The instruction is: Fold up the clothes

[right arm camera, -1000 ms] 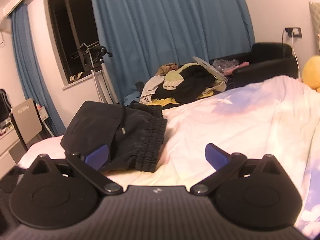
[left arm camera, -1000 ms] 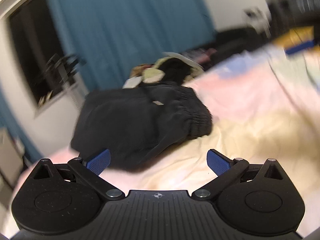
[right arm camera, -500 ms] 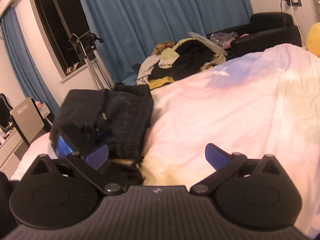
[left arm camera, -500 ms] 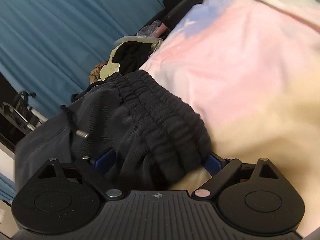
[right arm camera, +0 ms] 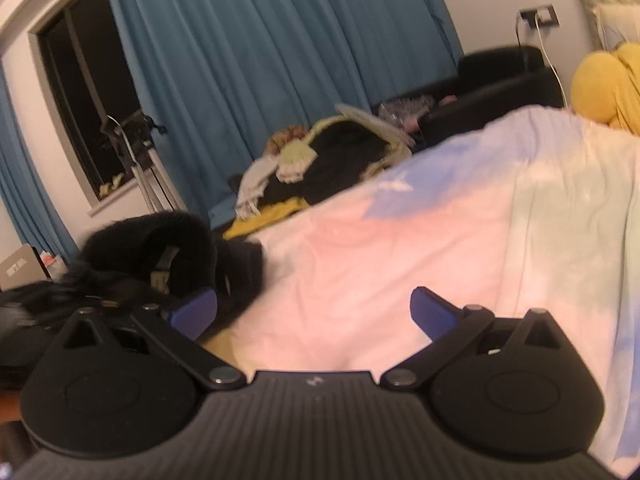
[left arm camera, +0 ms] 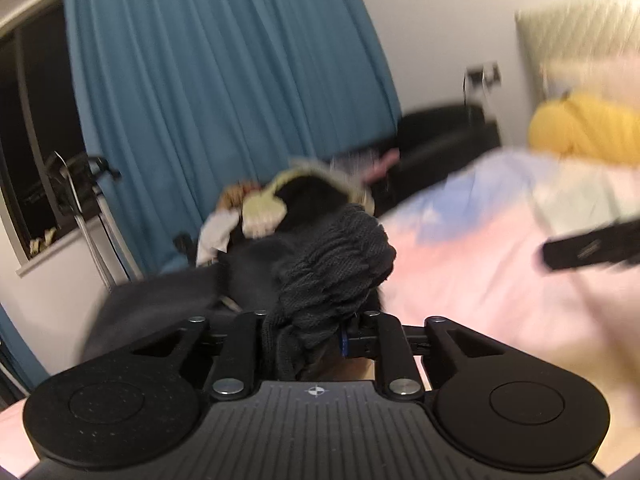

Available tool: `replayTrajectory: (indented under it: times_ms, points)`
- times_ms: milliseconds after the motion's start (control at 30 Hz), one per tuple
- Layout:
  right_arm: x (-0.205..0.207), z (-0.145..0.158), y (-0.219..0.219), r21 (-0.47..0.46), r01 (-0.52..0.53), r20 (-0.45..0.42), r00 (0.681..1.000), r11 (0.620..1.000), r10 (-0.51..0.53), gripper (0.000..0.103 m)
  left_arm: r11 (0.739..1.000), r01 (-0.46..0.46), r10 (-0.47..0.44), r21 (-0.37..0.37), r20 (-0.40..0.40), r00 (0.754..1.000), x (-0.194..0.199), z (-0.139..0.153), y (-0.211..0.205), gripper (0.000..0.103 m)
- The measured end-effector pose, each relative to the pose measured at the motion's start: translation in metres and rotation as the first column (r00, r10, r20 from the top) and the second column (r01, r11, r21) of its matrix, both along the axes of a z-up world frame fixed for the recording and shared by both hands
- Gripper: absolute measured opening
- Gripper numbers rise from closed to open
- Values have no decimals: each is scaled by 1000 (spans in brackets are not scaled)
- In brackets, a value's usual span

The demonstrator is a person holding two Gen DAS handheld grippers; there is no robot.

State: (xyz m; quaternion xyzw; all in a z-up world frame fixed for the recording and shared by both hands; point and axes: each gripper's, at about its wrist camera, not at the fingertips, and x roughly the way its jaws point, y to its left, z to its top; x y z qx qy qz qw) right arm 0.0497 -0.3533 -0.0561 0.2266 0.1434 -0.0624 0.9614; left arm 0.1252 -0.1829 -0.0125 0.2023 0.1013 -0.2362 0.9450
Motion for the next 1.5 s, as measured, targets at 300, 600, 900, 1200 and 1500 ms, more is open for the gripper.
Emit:
replayTrajectory:
  times_ms: [300, 600, 900, 1200, 1500]
  points:
    - [-30, 28, 22, -17, -83, 64, 994, 996, 84, 103, 972, -39, 28, -232, -52, 998, -106, 29, 85, 21]
    - [-19, 9, 45, 169, -226, -83, 967, 959, 243, 103, 906, -263, 107, -331, -422, 900, -123, -26, 146, 50]
    - [-3, -7, 69, 208, -308, -143, 929, 928, 341, 100, 944, -177, 76, -280, -337, 938, -136, -25, 131, 93]
    - [27, -31, 111, 72, -459, -256, 849, 885, 461, 59, 990, -120, 76, -69, -453, 888, -129, -43, 107, 93]
    - [9, -16, 102, 188, -444, -161, 866, 876, 474, 24, 999, -47, 36, -22, -358, 933, -153, -40, 102, 93]
